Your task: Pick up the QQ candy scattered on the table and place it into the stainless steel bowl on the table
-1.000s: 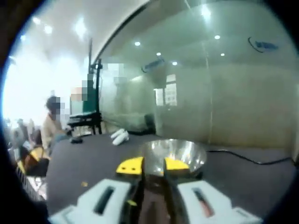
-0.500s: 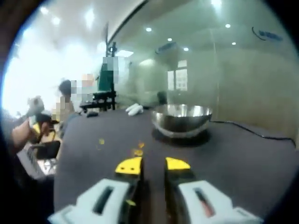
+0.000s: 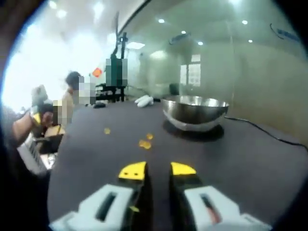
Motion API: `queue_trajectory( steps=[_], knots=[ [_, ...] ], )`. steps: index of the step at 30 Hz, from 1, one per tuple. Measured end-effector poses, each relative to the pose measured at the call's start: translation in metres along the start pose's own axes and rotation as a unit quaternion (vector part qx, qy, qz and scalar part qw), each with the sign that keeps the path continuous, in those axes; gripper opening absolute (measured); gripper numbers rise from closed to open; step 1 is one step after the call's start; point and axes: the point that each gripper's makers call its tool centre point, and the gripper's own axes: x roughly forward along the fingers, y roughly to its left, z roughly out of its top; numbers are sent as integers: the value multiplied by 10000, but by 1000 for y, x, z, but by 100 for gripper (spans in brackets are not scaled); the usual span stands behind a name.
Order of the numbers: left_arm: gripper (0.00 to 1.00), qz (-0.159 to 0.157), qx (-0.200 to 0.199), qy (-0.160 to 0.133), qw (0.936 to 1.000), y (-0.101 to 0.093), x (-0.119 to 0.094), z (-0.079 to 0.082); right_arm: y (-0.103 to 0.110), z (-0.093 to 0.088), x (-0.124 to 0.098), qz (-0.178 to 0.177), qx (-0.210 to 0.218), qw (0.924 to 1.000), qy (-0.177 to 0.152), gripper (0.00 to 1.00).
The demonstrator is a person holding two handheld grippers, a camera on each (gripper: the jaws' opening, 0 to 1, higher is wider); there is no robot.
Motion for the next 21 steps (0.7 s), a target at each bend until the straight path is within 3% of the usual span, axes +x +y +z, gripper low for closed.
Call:
queue_trajectory(
  steps=[12,21],
  knots=[
    [46,61,-38,-23,10000,6,-2,0,6,-14,29,509,-220,9975,446,22],
    [46,142,-76,-6,9999,11,-6,-3,18,-10,59,739,-226,9958,486,22]
  ],
)
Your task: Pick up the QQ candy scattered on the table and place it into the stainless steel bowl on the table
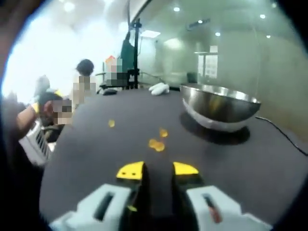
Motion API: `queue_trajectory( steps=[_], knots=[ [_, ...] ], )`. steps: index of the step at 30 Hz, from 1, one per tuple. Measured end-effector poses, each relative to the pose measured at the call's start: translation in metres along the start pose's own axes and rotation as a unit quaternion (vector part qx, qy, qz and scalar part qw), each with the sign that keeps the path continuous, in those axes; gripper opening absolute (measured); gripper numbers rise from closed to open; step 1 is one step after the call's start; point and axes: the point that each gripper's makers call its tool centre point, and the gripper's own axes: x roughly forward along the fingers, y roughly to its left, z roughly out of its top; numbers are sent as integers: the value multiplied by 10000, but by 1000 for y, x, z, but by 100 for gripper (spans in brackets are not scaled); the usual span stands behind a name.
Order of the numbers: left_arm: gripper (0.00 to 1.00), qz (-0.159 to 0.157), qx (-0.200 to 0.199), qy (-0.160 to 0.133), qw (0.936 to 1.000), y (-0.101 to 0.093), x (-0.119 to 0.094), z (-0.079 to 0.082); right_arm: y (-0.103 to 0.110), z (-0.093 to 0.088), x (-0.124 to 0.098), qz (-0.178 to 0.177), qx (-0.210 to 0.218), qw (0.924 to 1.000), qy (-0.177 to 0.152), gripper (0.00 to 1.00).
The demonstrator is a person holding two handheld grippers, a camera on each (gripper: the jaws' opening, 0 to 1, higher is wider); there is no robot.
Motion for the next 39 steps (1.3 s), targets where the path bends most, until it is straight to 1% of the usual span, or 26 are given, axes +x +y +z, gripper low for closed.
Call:
queue_trajectory(
  steps=[5,8,14,16,18,20,22,25,28,31,36,39],
  knots=[
    [46,82,4,-11,10000,4,-4,1,4,6,14,82,-28,10000,-35,22],
    [46,145,-14,-16,9999,7,-7,0,5,10,21,52,-103,9999,-62,21],
    [45,194,-22,11,9998,9,-8,-2,6,13,28,119,-29,9999,-108,20],
    [45,206,-13,8,9998,9,-8,-2,3,13,30,135,-20,9998,-112,20],
    [45,220,-8,-6,9998,10,-8,-1,3,13,31,143,25,9998,-127,18],
    [45,221,-13,-15,9998,11,-8,-1,2,13,30,80,85,9998,-162,16],
    [45,228,-10,-14,9997,11,-9,-1,-3,12,30,8,111,9998,-166,10],
    [45,231,-13,-8,9997,11,-9,-2,0,13,29,-29,-48,9998,-190,10],
    [45,231,-21,0,9997,12,-10,-3,-3,13,30,-28,-58,9998,-178,10],
    [45,221,-18,-9,9998,11,-10,-2,-1,13,30,-39,-102,9998,-173,10],
    [45,224,-8,-21,9997,12,-10,-1,1,15,27,-71,-43,9998,-189,10],
    [45,220,-8,-48,9997,11,-11,1,-3,19,22,-151,28,9993,-352,10]
  ],
)
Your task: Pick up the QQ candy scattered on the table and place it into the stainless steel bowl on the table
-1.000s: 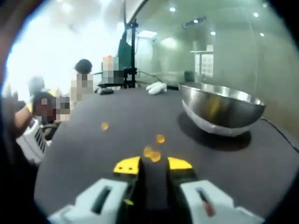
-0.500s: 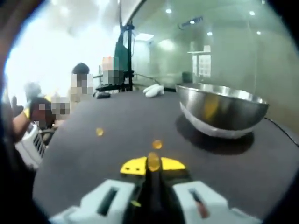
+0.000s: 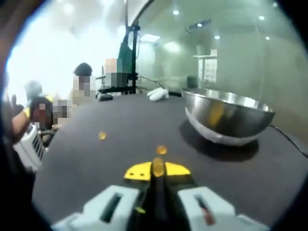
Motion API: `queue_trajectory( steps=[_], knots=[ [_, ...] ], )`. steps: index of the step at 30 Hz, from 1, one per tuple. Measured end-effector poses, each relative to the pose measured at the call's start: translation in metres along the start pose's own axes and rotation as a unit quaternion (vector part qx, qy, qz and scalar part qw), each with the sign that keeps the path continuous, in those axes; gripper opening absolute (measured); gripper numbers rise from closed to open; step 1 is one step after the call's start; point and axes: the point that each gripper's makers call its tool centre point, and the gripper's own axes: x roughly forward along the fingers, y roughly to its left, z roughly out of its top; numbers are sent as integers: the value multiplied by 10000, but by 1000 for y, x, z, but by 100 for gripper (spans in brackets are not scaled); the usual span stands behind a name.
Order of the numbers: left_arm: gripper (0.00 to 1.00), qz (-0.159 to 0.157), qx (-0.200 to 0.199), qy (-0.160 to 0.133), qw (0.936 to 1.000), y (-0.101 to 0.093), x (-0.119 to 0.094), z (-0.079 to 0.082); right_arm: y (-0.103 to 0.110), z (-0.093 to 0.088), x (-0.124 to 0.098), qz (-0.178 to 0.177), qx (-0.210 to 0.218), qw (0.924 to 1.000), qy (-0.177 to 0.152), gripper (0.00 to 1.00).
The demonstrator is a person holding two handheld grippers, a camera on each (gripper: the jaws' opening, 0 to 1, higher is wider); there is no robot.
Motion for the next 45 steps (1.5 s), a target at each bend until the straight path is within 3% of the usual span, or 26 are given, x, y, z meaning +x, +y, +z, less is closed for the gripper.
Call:
queue_trajectory(
  steps=[8,14,17,20,24,37,45],
  knots=[
    [45,-65,34,42,10000,-2,4,-1,-9,17,-26,-258,11,9993,-283,9],
    [45,-166,55,-31,9998,-8,11,4,-40,59,-40,-1038,-475,9912,-667,9],
    [45,-210,75,-40,9997,-12,12,4,-65,90,-41,-1465,-429,9832,-997,9],
    [45,-196,85,-121,9997,-14,12,10,-82,105,-32,-1501,-337,9822,-1079,9],
    [45,-203,109,-164,9996,-17,11,15,-102,115,-24,-1658,-118,9806,-1043,9],
    [45,-149,155,-50,9998,-18,4,11,-133,125,3,-1897,-81,9773,-943,9],
    [45,-70,91,-28,9999,-15,1,6,-135,123,7,-1954,-41,9761,-950,11]
  ],
)
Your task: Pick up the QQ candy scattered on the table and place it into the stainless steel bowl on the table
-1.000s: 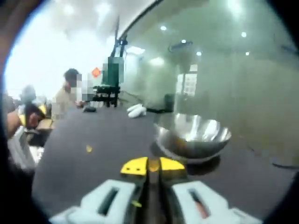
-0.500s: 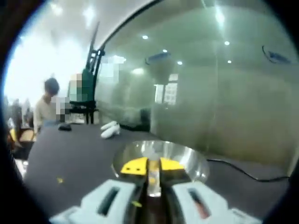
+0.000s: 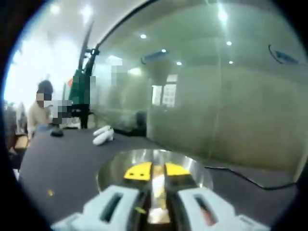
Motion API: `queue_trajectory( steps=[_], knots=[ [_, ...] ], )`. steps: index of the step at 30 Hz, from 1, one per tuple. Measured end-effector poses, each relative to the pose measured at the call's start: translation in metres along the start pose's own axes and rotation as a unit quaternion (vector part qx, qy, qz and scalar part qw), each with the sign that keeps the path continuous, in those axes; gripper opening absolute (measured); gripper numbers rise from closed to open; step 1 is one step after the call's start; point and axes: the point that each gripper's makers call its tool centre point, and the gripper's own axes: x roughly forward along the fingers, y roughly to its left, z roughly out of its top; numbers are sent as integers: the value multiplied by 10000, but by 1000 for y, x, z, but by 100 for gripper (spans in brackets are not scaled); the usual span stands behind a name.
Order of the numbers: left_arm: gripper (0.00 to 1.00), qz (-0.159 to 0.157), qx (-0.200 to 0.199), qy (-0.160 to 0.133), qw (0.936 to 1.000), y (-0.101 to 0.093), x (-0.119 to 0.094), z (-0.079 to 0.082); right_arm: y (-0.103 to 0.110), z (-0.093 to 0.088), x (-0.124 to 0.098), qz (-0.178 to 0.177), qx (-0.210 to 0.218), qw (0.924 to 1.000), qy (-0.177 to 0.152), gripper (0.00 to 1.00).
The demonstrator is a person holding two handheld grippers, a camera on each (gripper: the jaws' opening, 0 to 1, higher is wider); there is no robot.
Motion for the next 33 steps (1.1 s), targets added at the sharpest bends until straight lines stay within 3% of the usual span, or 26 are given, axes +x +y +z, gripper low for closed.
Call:
queue_trajectory(
  steps=[3,6,10,20,25,29,33],
  knots=[
    [45,-25,6,22,10000,0,0,-1,3,12,0,222,300,9985,-388,21],
    [45,-42,17,44,10000,-1,1,-2,-6,13,-2,57,192,9991,-381,16],
    [45,-121,-7,-61,9999,-3,1,2,-7,7,-4,80,495,9980,-383,16],
    [45,-208,50,-53,9998,-8,6,2,-9,7,-17,58,553,9978,-374,16],
    [45,-243,19,-69,9997,-9,7,2,-2,8,-45,130,442,9980,-439,16],
    [45,-275,42,-56,9996,-10,11,2,2,10,-69,322,641,9955,-623,16],
    [45,-275,59,-72,9996,-10,15,6,18,2,-97,562,676,9945,-570,20]
  ],
)
